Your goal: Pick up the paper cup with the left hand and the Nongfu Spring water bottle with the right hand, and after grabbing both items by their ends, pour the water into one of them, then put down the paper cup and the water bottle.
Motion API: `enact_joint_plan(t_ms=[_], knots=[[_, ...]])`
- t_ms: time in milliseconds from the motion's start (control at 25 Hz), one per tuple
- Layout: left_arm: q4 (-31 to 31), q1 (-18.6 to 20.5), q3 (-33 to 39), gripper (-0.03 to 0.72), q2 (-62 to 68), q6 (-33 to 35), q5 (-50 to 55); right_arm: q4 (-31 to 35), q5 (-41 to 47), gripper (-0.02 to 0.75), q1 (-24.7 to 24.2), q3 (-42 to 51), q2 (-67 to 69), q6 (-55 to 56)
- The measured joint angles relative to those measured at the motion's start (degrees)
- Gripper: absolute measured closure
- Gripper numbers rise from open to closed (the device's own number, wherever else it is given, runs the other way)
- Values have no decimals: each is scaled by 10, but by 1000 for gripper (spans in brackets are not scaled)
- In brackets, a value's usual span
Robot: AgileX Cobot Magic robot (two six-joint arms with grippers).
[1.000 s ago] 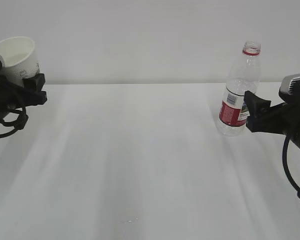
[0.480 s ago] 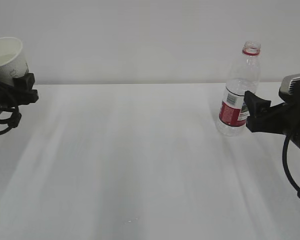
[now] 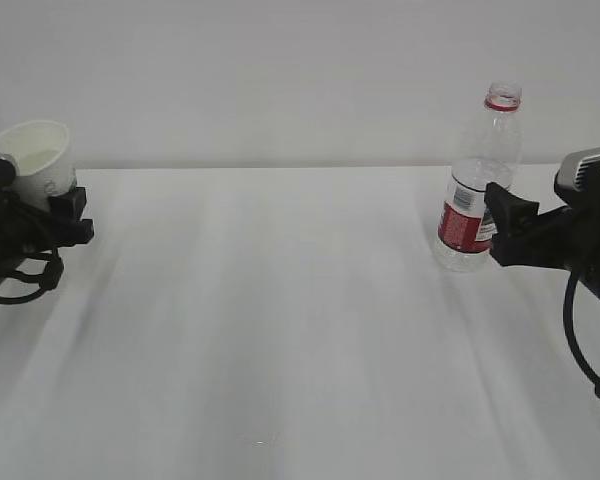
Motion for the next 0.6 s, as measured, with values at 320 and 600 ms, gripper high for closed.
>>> enact_joint_plan(t_ms=[320,600], knots=[[17,0,-59,190,48,-29,-1,-3,0,143,0,0,0,0],[17,0,-95,190,90,-52,-1,-3,0,143,0,0,0,0]])
